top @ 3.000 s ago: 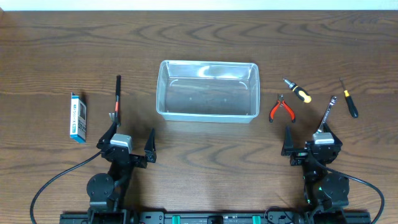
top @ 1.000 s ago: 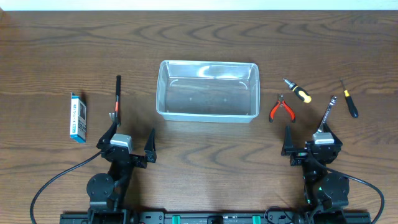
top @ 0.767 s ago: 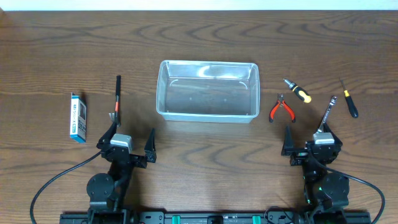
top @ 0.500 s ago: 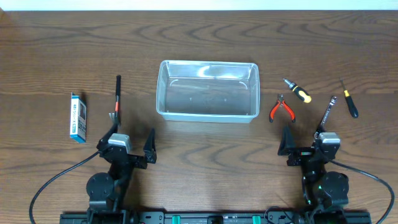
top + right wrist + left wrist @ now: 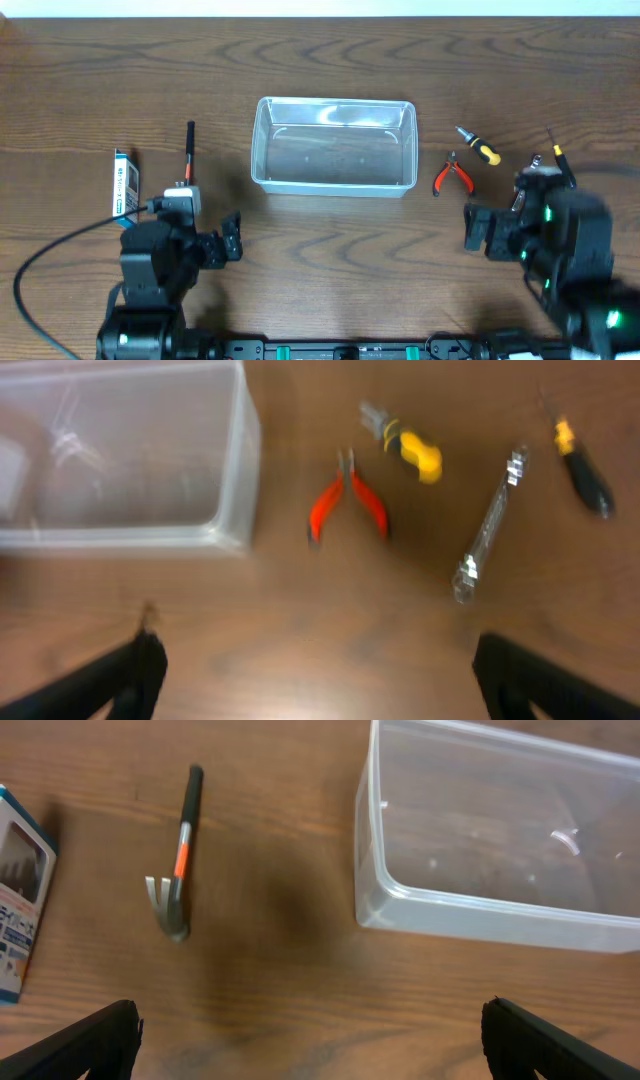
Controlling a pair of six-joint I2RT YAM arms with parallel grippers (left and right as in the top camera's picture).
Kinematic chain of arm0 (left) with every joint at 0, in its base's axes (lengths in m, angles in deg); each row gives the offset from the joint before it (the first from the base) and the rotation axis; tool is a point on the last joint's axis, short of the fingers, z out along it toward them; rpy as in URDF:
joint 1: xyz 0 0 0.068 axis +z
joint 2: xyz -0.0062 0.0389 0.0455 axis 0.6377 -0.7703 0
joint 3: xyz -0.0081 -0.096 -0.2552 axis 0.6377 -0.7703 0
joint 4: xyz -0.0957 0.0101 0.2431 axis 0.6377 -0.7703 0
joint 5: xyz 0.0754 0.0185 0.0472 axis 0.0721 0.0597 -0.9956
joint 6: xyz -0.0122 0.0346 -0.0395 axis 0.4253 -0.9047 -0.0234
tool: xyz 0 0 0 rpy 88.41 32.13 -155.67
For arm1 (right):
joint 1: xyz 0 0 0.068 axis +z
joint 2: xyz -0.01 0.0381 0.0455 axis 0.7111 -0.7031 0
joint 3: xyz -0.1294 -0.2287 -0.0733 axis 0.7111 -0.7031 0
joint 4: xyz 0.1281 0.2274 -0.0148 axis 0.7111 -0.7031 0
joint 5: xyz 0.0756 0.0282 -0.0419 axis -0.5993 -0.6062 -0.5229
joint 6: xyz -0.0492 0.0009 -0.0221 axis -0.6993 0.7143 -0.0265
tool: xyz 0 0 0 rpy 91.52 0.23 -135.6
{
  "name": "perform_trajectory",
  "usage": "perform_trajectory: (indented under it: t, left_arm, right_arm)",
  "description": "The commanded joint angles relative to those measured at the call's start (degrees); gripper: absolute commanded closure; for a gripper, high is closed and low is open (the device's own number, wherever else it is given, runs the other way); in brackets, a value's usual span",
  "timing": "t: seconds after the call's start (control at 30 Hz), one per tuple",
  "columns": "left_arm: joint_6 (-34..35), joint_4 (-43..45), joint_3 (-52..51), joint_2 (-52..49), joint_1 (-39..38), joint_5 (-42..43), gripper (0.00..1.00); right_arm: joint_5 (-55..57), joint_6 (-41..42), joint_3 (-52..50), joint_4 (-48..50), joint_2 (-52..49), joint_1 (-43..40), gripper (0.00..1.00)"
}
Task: Pack container
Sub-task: 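Move the right gripper over the red pliers and grasp them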
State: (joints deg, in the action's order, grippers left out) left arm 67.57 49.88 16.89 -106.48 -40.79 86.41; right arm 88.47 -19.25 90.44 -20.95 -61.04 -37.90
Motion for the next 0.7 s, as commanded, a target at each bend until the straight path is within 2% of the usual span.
perform_trajectory:
  t: [0.0,0.13,0.23,0.37,0.53,0.67]
  left_arm:
    - [0.31,-0.81,1.73,-3.72,0.28,-1.07,0.02]
    - [0.33,-0.83,1.7,-5.73,0.28,-1.07,0.02]
    - [0.33,-0.81,1.7,-5.68,0.28,-1.07,0.02]
    - [0.31,-0.81,1.7,-5.68,0.28,-1.09,0.02]
    - [0.31,-0.83,1.7,-5.68,0.28,-1.09,0.02]
    - [0.31,-1.07,1.7,-5.68,0.28,-1.09,0.02]
  right_arm:
    - [2.93,-2.51,10.88,-7.58,-10.21,-0.33,0.01]
    - [0.9,-14.67,17.16,-14.34,-19.41,-0.33,0.01]
    - [5.44,-15.28,17.97,-15.89,-25.38,-1.11,0.01]
    - [5.51,-21.2,17.97,-13.29,-32.41,-2.47,0.01]
    - [0.96,-33.24,17.84,-7.98,-39.63,-3.72,0.01]
    - [-1.55,-35.23,17.59,-4.55,-44.06,-5.9,0.04]
